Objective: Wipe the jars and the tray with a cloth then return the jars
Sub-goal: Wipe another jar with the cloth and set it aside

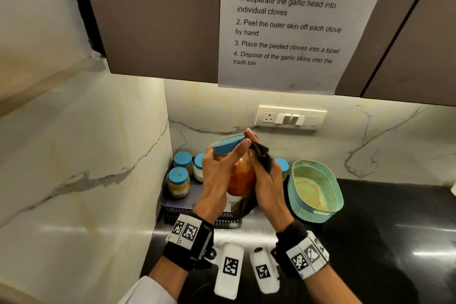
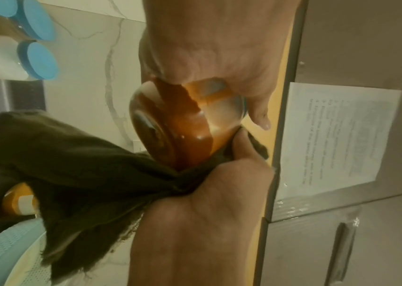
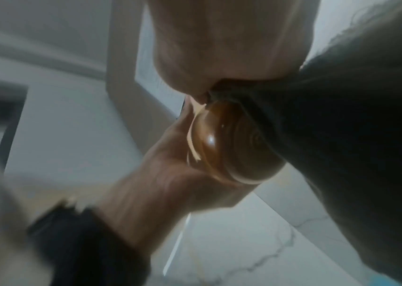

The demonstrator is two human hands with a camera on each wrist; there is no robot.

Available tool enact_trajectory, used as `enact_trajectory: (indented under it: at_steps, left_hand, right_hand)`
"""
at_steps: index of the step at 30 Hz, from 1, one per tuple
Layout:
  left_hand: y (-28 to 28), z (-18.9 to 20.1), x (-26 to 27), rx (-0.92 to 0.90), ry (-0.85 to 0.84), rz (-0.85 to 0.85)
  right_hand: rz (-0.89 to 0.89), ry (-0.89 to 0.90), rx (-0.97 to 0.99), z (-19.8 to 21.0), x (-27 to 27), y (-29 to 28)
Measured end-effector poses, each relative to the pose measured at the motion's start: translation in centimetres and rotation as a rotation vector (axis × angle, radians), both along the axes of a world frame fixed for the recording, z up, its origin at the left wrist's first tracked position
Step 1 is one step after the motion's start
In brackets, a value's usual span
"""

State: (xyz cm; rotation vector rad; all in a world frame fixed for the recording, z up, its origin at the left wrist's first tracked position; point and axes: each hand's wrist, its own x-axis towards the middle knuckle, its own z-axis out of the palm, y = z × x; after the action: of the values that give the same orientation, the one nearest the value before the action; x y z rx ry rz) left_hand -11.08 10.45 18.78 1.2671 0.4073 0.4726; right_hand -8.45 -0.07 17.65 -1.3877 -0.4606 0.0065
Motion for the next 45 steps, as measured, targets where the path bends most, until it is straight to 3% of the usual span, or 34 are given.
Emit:
enact_trajectory:
  at_steps: [4,7,9,13,14,15,18,19,24,29,34,39,45]
  left_hand:
    - [0.2,1.1,-0.3,-0.020,-0.012,-0.115]
    - [0.4,2.2,-0.3,-0.043,-0.010,-0.171]
    - [0.2,2.7,-0.4,-0.046,-0.023,-0.179]
    - [-0.3,3.1,-0.3,-0.069,-0.064,-0.131]
    - [-0.3,3.0,-0.3,-0.061,-0.072,-0.115]
    - [-0.6,2.9,-0.4,-0.055,-0.083,-0.100]
    - [-1.4,2.8,-0.8,-0.010,-0.106,-0.070]
    - [-1.6,2.9,-0.9,-0.001,-0.111,-0.067]
    - [-0.9,3.0,-0.9,0.014,-0.115,-0.038]
    - [-1.7,3.2,-1.5,0.037,-0.109,-0.055]
    - [-0.9,3.9,-1.3,0.022,-0.133,-0.040]
    - [-2.0,3.3,-1.9,0.055,-0.106,-0.016]
    - [-1.1,3.5,-2.0,0.044,-0.066,0.009]
  right_hand:
    - [0.004,0.234,0.134,2.4,1.1,-1.0]
    - [0.021,0.265,0.151,3.3,0.8,-1.0]
    - [-0.017,0.196,0.144,3.6,-0.3,-1.0]
    - [-0.015,-0.243,0.090,3.1,-2.9,-1.3]
    - [0.010,-0.278,0.036,2.9,-2.9,-1.3]
    - [0.011,-0.258,0.020,3.1,-2.5,-1.4]
    - [-0.012,0.090,0.049,4.8,-0.5,-1.8]
    - [-0.025,0.124,0.041,5.0,-0.6,-1.9]
    - [0.008,-0.194,-0.026,2.4,-4.3,-1.7]
    - [-0.056,0.088,0.005,5.2,-1.8,-2.0]
    - [-0.033,-0.214,-0.028,3.2,-4.4,-1.7]
    - [-0.063,0.060,-0.033,5.1,-2.1,-1.6]
    - [-0.002,-0.239,-0.056,1.6,-4.4,-0.8]
